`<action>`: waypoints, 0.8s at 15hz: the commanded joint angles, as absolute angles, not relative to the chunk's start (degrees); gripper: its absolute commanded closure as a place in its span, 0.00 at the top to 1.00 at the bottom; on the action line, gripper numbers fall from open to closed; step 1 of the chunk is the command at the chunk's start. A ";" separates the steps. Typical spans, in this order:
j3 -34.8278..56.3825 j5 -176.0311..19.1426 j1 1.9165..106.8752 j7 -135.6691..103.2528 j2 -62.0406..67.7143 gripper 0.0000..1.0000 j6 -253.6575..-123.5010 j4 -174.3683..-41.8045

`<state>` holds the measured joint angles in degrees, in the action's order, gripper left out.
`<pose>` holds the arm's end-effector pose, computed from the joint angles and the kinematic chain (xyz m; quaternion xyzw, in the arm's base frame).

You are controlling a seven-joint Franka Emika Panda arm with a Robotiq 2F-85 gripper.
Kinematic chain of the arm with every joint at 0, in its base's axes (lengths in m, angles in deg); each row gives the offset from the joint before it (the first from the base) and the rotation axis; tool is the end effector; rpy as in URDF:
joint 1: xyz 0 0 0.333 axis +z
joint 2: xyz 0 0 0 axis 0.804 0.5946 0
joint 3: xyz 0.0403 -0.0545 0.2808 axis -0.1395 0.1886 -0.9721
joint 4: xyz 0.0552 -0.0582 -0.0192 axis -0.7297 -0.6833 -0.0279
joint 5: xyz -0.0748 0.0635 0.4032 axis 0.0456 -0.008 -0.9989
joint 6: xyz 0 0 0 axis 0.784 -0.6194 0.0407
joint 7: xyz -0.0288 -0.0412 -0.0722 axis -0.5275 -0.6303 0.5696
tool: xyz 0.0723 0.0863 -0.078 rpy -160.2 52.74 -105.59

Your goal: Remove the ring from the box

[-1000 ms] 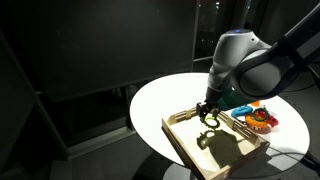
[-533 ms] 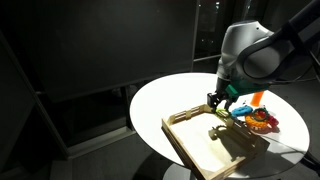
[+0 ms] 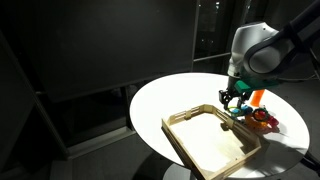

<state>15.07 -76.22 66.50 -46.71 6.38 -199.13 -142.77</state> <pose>0.5486 0.0403 0.1418 0.9738 -0.2215 0.0016 0.0521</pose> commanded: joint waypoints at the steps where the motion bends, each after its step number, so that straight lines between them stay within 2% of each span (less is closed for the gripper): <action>1: 15.72 -74.35 65.12 -49.31 3.24 0.39 -197.76 -145.65; 12: 16.52 -73.30 62.06 -50.72 -0.07 0.39 -197.69 -150.06</action>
